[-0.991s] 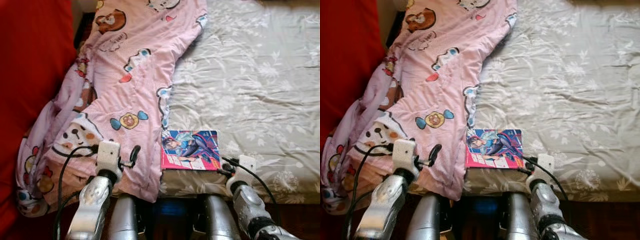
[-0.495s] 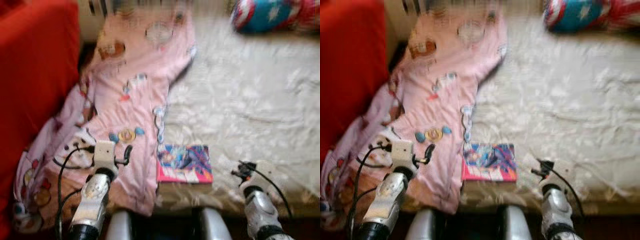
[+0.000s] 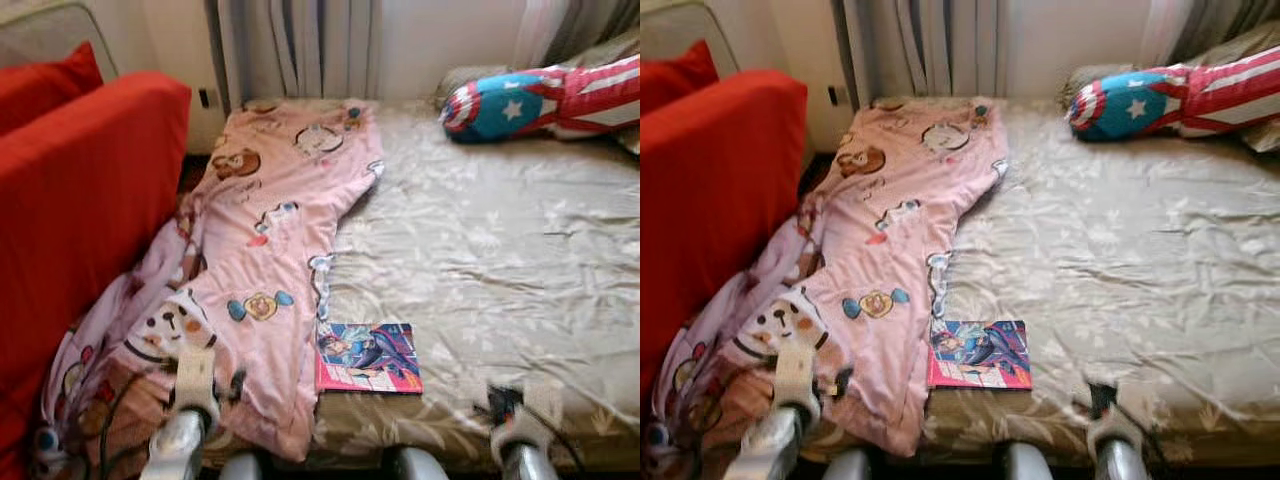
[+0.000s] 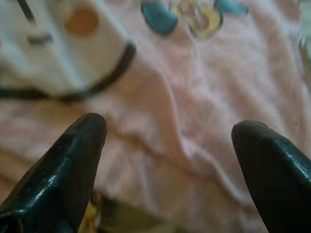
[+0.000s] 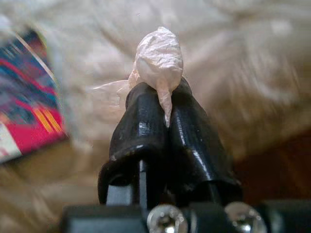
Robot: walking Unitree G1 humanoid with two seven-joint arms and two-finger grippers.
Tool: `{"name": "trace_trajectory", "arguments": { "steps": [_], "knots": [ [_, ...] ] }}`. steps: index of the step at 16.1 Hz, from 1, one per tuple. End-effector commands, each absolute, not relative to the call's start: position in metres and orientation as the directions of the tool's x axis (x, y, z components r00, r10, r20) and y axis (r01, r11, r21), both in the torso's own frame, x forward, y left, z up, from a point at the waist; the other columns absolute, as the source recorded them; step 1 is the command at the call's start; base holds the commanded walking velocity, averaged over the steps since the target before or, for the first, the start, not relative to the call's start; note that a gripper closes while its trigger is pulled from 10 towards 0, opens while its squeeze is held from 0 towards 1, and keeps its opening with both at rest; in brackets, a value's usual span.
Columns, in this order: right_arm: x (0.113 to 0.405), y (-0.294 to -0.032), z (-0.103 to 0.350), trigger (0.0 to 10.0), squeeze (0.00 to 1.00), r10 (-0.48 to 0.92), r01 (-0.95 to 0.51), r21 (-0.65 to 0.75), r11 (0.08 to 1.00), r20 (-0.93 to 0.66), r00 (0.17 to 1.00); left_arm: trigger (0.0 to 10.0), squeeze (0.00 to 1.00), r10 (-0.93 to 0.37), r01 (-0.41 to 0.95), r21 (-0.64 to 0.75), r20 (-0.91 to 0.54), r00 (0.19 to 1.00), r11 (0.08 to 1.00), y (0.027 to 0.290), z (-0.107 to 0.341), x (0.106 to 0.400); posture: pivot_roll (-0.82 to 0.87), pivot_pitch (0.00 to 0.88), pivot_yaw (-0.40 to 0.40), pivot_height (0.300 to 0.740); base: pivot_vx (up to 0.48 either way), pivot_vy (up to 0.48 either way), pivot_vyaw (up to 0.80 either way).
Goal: Clean up the room
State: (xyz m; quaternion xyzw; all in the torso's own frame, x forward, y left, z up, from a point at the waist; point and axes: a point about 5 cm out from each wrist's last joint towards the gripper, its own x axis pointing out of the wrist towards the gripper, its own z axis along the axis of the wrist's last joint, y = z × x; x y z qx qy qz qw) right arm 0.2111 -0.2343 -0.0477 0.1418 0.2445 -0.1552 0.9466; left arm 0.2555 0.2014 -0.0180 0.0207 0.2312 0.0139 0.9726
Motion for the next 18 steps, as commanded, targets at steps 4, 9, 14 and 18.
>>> {"name": "trace_trajectory", "arguments": {
  "steps": [4,9,14,18],
  "knots": [
    [0.185,-0.222,-0.071,10.0,0.0,-0.202,0.356,0.105,0.929,-0.661,0.723,10.0,0.0,0.019,0.017,0.059,-0.567,0.823,0.998,0.196,-0.04,0.24,-0.09,0.0,0.011,0.675,0.0,0.0,0.0],
    [0.165,-0.207,-0.085,10.0,0.0,-0.148,0.3,0.072,0.951,-0.748,0.647,10.0,0.0,0.011,0.03,0.048,-0.691,0.723,0.998,0.195,-0.063,0.212,-0.08,0.0,0.014,0.735,0.0,0.0,0.0],
    [0.167,-0.191,-0.088,10.0,0.0,-0.078,0.227,0.084,0.97,-0.779,0.623,10.0,0.0,0.027,0.029,0.059,-0.764,0.644,0.998,0.2,-0.074,0.195,-0.09,0.0,0.036,0.74,0.0,0.0,0.0],
    [0.168,-0.188,-0.089,10.0,0.0,-0.058,0.172,0.061,0.983,-0.79,0.61,10.0,0.0,0.047,-0.01,0.053,-0.752,0.658,0.999,0.2,-0.071,0.202,-0.08,0.0,0.017,0.74,0.0,0.0,0.0]
  ]
}}
